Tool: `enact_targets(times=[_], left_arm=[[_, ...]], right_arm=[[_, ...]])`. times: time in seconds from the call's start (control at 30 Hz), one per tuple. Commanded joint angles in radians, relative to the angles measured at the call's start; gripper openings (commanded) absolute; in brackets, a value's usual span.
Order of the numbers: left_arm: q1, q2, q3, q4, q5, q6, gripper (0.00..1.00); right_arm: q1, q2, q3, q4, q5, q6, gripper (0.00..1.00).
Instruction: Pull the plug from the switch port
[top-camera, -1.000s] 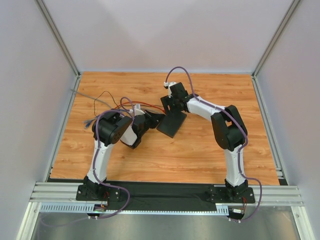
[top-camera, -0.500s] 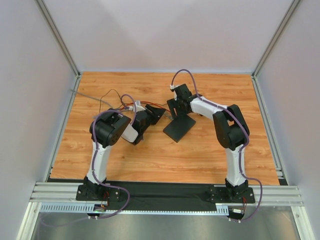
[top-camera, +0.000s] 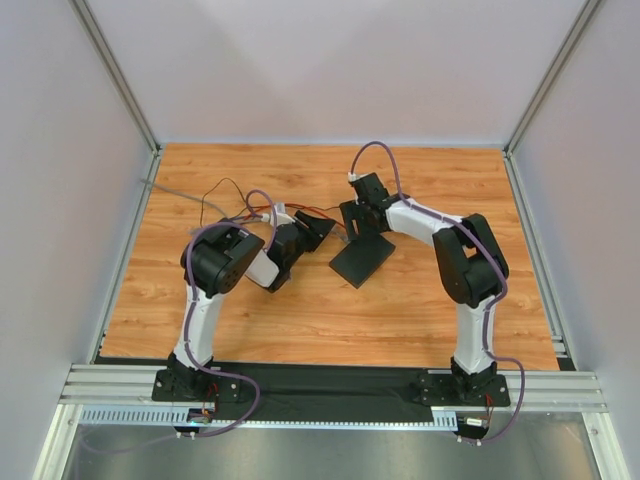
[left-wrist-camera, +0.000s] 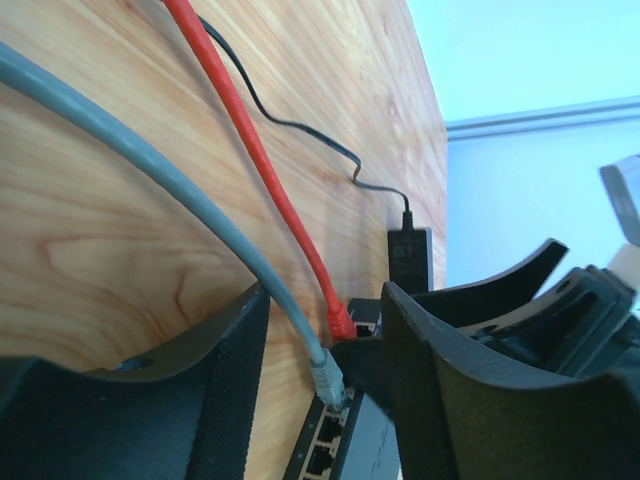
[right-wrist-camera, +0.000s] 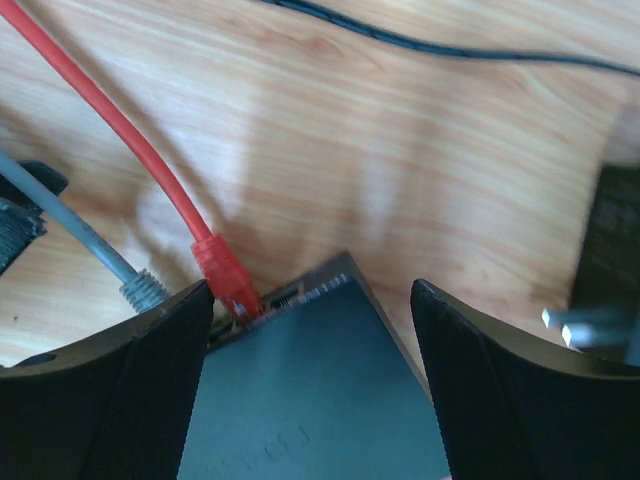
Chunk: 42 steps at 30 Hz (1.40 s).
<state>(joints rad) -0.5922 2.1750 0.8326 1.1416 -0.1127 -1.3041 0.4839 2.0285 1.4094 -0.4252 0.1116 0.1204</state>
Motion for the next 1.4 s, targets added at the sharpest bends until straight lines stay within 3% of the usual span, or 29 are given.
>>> enact_targets(times=[0.0,0.2,0.23,0.33,0.47,0.6,0.73,0.9,1.1,1.17,1.23,1.37], left_arm=[[-0.008,-0.056,-0.038,-0.045,0.002,0.074,0.57],[-0.008,-0.127,-0.041,-0.152,0.062,0.124,0.66],[-0.006,-0.139,-0.047,-0.161,0.07,0.134,0.66],[-0.006,-0.184,-0.044,-0.223,0.107,0.169,0.66],[-0.006,-0.245,-0.053,-0.319,0.16,0.213,0.66],[-0.001,-0.296,-0.052,-0.384,0.192,0.244,0.65],[0.003,-0.307,-0.038,-0.41,0.234,0.244,0.64],[0.022,-0.3,-0.033,-0.424,0.269,0.233,0.62],[0.055,-0.294,-0.056,-0.387,0.309,0.207,0.6],[0.058,-0.3,-0.059,-0.384,0.311,0.209,0.59],[0.061,-0.302,-0.062,-0.384,0.311,0.207,0.59],[0.063,-0.294,-0.061,-0.385,0.312,0.203,0.58]], right_arm=[[0.001,-0.131,-0.039,0.074,0.079,0.091,0.82],[0.001,-0.22,-0.058,0.003,0.247,0.231,0.86],[-0.005,-0.234,-0.064,-0.041,0.31,0.314,0.87],[-0.022,-0.277,-0.11,-0.115,0.318,0.469,0.88],[-0.053,-0.365,-0.248,-0.093,0.293,0.628,0.86],[-0.054,-0.531,-0.503,0.072,0.257,0.771,0.84],[-0.053,-0.655,-0.634,0.184,0.209,0.847,0.8],[-0.054,-0.643,-0.704,0.316,0.165,0.881,0.75],[-0.054,-0.541,-0.737,0.474,0.129,0.894,0.59],[-0.057,-0.496,-0.73,0.494,0.123,0.872,0.4],[-0.057,-0.459,-0.721,0.529,0.129,0.849,0.35],[-0.067,-0.412,-0.683,0.578,0.126,0.805,0.36]])
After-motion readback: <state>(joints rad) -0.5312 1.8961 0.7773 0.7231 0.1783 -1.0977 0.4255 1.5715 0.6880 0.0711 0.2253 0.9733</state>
